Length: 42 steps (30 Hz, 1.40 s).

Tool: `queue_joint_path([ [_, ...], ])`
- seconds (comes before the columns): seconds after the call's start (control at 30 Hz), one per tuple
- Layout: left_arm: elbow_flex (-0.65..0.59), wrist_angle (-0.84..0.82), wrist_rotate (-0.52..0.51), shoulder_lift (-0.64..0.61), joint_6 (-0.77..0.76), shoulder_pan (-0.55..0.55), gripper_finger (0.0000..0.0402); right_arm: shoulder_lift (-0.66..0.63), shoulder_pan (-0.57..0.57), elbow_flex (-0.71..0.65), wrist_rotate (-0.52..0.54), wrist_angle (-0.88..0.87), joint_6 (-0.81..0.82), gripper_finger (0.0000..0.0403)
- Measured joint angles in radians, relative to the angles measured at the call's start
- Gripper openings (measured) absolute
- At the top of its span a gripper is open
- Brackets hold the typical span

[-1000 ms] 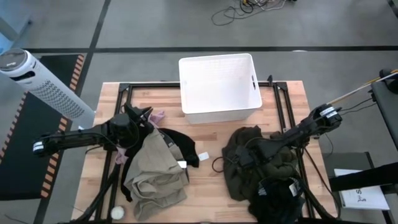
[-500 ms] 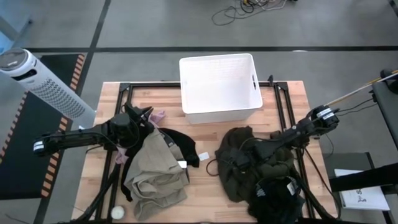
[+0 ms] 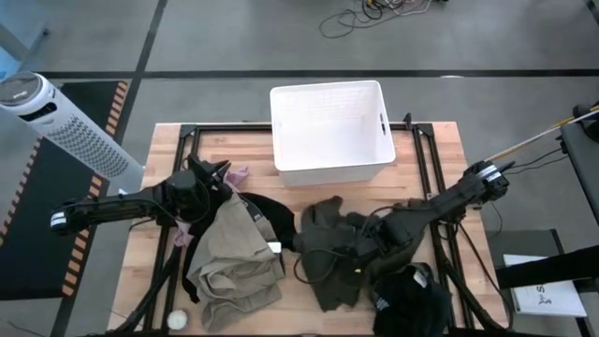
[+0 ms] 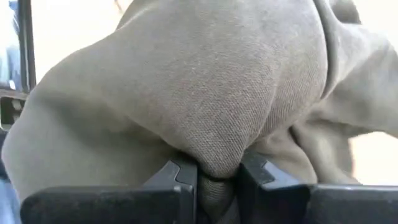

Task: Sort clothes
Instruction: Put the black jacket into the white laundry bin

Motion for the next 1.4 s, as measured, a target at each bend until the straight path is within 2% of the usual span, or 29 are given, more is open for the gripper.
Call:
queue_joint_path([
  [0.37,0.000,0.000,0.000,0.001,0.000,0.000,0.0038,-0.002,-0.008,0.305,0.145,-0.130,-0.230,0.0034],
  [0.57,0.000,0.000,0.000,0.001,0.000,0.000,0.0038,-0.003,-0.020,0.486,0.289,-0.145,-0.417,0.0034],
  [0.77,0.000,0.000,0.000,0.002,0.000,0.000,0.0038,-0.004,-0.041,0.671,0.498,-0.128,-0.636,0.0034],
  [0.87,0.000,0.000,0.000,0.002,0.000,0.000,0.0038,-0.004,-0.053,0.749,0.575,-0.058,-0.772,0.0034],
  [0.97,0.000,0.000,0.000,0.002,0.000,0.000,0.0038,-0.005,-0.067,0.817,0.605,0.044,-0.917,0.0034],
  [1.23,0.000,-0.001,0.000,0.002,0.000,0.000,0.0038,-0.005,-0.136,0.910,0.603,0.460,-1.354,0.0034],
  [1.4,0.000,0.000,0.000,0.002,0.000,0.000,0.0038,-0.006,-0.207,0.926,0.560,0.689,-1.561,0.0034],
])
